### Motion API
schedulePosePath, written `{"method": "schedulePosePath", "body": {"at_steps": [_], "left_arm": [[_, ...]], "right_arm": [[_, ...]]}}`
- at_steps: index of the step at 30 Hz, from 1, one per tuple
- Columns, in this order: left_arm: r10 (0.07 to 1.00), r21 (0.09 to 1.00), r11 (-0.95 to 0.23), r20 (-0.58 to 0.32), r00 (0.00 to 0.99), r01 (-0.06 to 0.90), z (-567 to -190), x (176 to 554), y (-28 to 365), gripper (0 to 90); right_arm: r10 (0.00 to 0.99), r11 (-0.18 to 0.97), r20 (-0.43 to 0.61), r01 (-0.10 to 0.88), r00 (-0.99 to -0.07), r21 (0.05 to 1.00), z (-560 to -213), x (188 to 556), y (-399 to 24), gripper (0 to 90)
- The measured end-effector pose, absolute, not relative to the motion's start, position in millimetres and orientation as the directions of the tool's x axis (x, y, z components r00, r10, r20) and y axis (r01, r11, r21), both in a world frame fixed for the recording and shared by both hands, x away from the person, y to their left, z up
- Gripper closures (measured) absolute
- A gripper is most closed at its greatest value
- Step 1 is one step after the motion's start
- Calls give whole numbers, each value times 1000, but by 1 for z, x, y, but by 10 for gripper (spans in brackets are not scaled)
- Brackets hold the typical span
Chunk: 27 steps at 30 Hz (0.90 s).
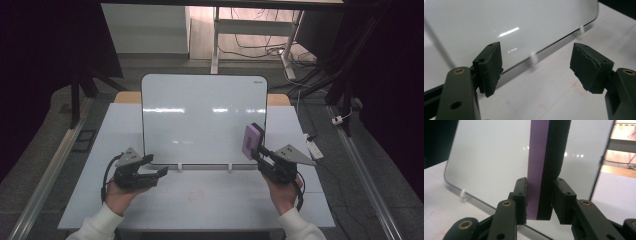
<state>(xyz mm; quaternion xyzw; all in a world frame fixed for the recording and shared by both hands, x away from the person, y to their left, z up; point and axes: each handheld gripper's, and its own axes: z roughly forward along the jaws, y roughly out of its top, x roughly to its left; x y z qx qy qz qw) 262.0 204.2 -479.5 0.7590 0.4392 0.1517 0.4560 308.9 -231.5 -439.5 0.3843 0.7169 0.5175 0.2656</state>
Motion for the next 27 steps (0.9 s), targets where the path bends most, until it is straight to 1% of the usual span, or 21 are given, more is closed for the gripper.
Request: {"method": "schedulePosePath", "body": {"at_steps": [5,9,18,27], "left_arm": [[829,820,-171,-180,530,546,-485,257,221,271],[840,820,-170,-169,515,546,-486,255,227,271],[843,814,-164,-177,508,557,-490,256,231,271],[844,812,-164,-179,506,561,-491,257,232,271]], "right_arm": [[855,153,14,277,-519,948,-423,317,-234,663],[876,142,24,304,-482,942,-411,327,-233,663],[908,138,13,329,-419,934,-396,349,-226,661],[922,158,-10,353,-388,922,-381,372,-215,660]]}}
